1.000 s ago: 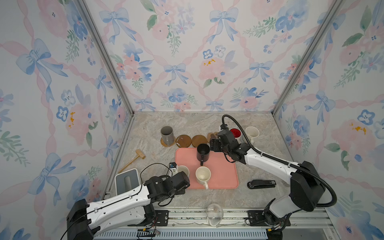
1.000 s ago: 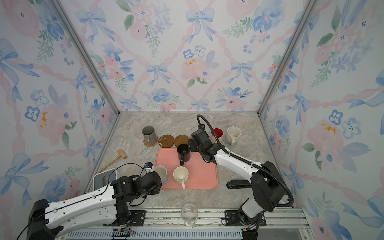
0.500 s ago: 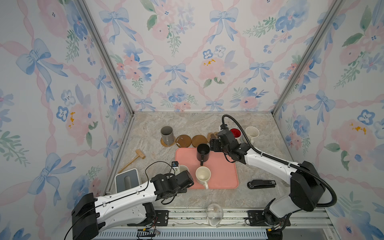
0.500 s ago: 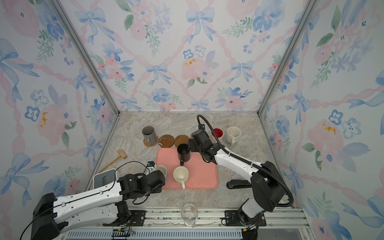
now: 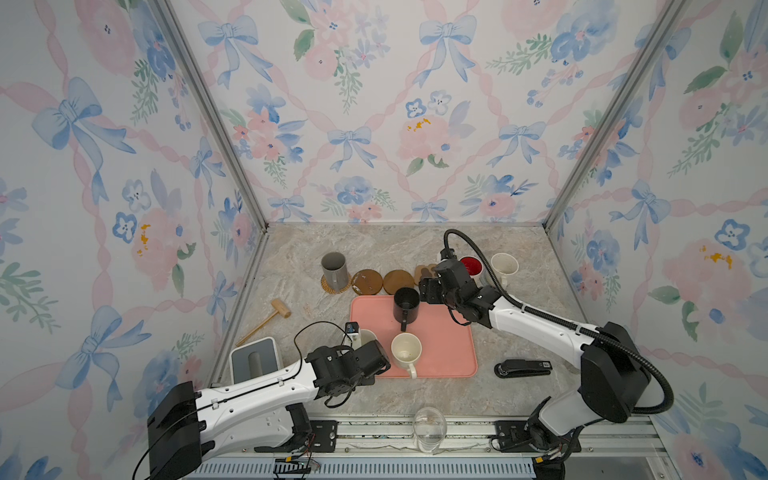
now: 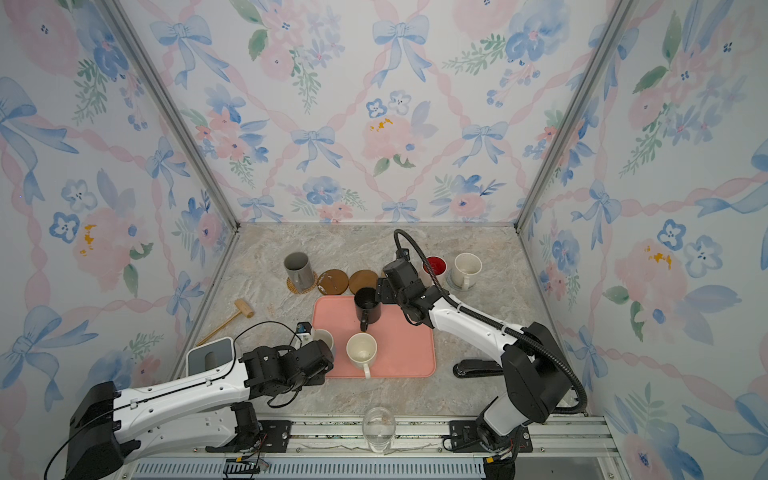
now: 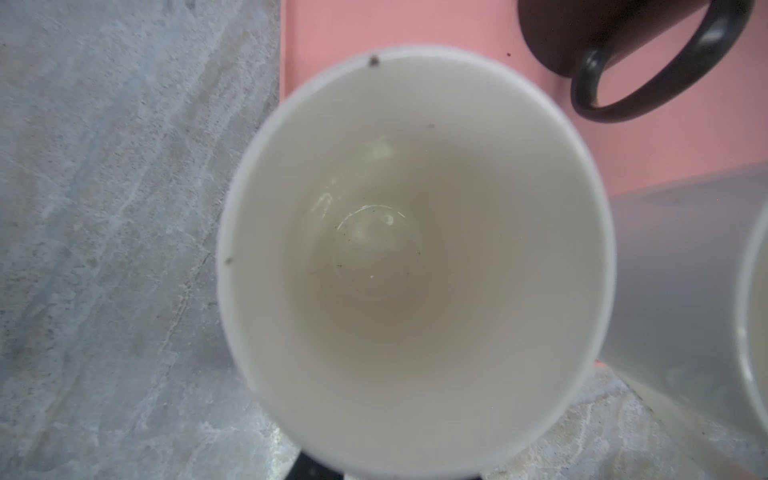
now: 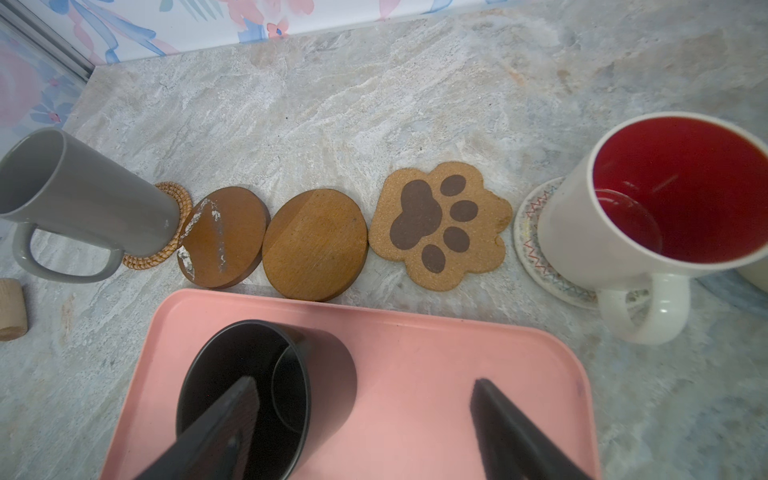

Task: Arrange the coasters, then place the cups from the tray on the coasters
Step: 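Lower left gripper around the blue-handled white mug and close on it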

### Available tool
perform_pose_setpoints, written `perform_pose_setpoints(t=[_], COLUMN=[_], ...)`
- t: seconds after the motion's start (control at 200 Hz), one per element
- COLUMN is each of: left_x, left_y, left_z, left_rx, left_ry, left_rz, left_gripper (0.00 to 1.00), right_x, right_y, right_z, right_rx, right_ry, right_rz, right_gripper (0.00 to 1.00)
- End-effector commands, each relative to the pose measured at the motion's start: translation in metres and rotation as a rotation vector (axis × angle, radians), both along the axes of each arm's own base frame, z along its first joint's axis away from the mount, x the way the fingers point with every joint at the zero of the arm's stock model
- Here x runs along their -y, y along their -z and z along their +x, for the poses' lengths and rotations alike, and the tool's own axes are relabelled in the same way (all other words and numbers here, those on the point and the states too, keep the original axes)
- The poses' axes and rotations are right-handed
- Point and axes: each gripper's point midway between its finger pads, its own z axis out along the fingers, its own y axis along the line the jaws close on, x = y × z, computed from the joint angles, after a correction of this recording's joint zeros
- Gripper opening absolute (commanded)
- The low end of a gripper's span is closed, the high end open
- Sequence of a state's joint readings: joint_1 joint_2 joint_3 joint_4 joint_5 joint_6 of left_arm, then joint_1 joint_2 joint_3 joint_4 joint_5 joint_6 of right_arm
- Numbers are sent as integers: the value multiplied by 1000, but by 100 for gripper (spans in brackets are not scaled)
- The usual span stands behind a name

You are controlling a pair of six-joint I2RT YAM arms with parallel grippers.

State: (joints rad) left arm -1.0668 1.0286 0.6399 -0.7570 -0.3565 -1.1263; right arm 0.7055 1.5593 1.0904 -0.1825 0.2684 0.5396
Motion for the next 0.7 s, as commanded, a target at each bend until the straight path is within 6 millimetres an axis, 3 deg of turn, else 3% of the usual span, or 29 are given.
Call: perform_pose_setpoints(t=[0.0, 0.49, 0.59, 0.695], left_x=[-1, -1, -2, -2], left_y=[-6, -3, -3, -1], left_z=[6, 8, 8, 8], left_rx=[31, 35, 33, 30], left_ry=[5, 10, 10, 12], left_rz=[29, 60, 65, 71], left_gripper=[26, 20, 16, 5], right_x=[5, 5, 4, 4], right_y=[6, 6, 6, 6], right_z=[3, 3, 3, 3], right_rx=[-18, -19, -20, -19], right_ry=[13, 13, 13, 14], right_rz=[-8, -6, -6, -5], right_gripper=[83, 83, 83, 83])
